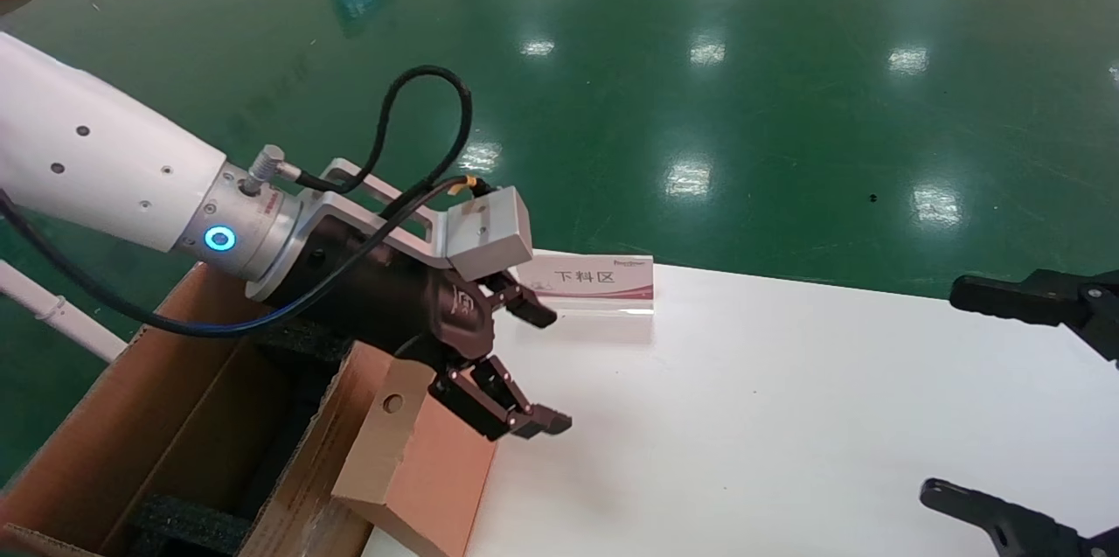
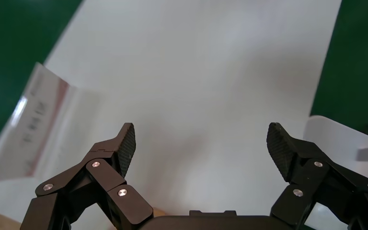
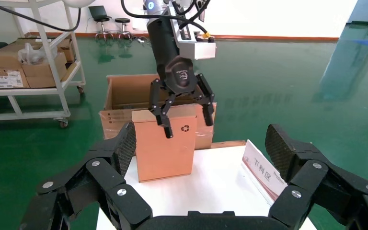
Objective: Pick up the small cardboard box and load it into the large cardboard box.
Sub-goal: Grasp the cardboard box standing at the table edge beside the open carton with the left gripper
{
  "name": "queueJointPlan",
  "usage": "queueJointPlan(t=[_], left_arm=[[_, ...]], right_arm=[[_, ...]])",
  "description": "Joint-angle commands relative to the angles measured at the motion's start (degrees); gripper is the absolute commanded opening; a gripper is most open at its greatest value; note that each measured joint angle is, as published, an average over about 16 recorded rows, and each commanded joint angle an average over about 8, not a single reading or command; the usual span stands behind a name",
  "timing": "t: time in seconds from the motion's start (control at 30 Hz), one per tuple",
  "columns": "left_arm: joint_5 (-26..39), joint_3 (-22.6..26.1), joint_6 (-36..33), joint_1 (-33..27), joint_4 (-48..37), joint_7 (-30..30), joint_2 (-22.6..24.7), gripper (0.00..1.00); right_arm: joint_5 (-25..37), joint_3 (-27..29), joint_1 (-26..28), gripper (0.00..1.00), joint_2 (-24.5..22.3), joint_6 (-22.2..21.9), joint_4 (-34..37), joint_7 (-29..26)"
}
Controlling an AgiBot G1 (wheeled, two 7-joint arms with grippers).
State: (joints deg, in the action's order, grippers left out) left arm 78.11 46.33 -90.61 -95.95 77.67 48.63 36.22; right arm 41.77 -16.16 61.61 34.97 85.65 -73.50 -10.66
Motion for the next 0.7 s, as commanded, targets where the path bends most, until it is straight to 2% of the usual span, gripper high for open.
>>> queueJointPlan(t=[0.03, 0.33, 0.7], left_arm=[[0.0, 3.2, -0.1, -2.2, 0.0, 2.2, 0.0, 1.0], [2.3, 17.5, -0.3, -12.2, 0.2, 12.5, 0.1, 1.0], [2.2, 36.8, -0.4, -26.7, 0.3, 22.4, 3.7, 1.0]], right_arm=[[0.0, 0.0, 0.0, 1.0, 0.0, 0.0, 0.0, 0.0], [0.0, 0.0, 0.0, 1.0, 0.0, 0.0, 0.0, 0.0], [-0.1, -0.1, 0.0, 1.0, 0.0, 0.0, 0.0, 0.0]])
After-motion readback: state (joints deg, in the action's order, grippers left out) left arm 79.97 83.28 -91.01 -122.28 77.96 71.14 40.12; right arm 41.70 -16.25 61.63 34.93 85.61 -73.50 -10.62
